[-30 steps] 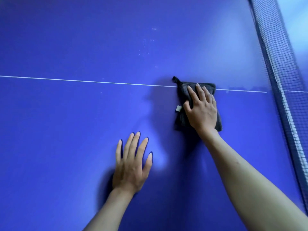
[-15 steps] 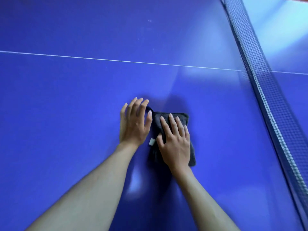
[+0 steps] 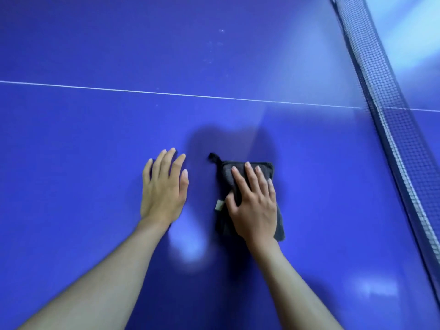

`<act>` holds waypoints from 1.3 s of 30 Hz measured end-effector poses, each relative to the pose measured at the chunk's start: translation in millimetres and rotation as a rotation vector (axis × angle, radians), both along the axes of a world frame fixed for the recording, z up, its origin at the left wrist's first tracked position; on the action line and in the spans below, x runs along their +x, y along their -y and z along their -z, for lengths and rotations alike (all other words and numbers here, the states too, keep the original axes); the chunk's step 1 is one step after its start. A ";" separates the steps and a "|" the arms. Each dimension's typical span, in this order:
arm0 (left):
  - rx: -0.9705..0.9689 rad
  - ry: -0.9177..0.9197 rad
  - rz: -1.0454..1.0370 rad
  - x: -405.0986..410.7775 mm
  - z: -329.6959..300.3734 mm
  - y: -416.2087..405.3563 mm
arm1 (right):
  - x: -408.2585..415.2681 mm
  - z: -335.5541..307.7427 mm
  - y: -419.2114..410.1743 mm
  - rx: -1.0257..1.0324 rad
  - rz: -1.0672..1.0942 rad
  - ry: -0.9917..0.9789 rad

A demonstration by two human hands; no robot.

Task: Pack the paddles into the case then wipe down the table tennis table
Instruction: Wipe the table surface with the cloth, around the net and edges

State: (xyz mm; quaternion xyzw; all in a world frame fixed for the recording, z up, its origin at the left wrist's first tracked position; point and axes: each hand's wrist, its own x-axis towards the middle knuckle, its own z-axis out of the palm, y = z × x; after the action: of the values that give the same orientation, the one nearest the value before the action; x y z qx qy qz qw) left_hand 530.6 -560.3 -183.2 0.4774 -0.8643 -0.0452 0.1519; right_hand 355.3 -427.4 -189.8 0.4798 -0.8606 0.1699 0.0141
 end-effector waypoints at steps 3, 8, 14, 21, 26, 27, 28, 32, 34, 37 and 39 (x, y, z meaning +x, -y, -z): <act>-0.013 0.023 -0.021 -1.2 1.6 2.3 | -43.0 -1.0 50.7 0.002 0.007 -0.005; -0.029 -0.010 -0.017 -3.5 8.8 4.9 | -99.4 -4.8 126.5 -0.001 0.024 0.012; -0.018 -0.012 0.003 -4.5 10.6 6.2 | -135.7 -5.9 178.5 0.009 -0.012 0.020; -0.011 0.036 -0.013 -2.4 11.7 8.1 | -112.6 -4.5 161.0 -0.012 0.006 0.044; -0.017 0.097 0.009 -0.6 11.7 7.5 | -51.2 0.0 106.3 -0.028 -0.007 0.012; -0.015 0.085 0.006 0.0 11.8 6.9 | -37.7 0.8 93.9 -0.031 -0.010 0.005; -0.018 0.064 0.003 0.5 11.4 6.9 | -23.9 1.4 81.9 -0.035 -0.010 -0.005; -0.130 -0.067 0.069 -1.4 12.7 4.8 | 38.8 1.6 28.7 -0.038 0.010 -0.024; -0.158 -0.151 0.087 -0.9 10.1 0.7 | 69.0 1.2 -0.4 -0.028 -0.005 -0.040; -0.138 -0.228 0.081 10.9 2.2 -3.6 | 110.4 0.7 -43.6 -0.024 -0.011 -0.053; -0.143 -0.206 0.113 28.7 -2.9 -2.4 | 136.5 1.0 -65.0 -0.015 0.020 -0.060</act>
State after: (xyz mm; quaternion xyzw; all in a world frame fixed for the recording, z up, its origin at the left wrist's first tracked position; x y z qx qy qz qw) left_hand 559.4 -557.9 -180.3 0.4089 -0.8705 -0.0405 0.2709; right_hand 491.8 -362.4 -190.7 0.4758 -0.8633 0.1620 0.0451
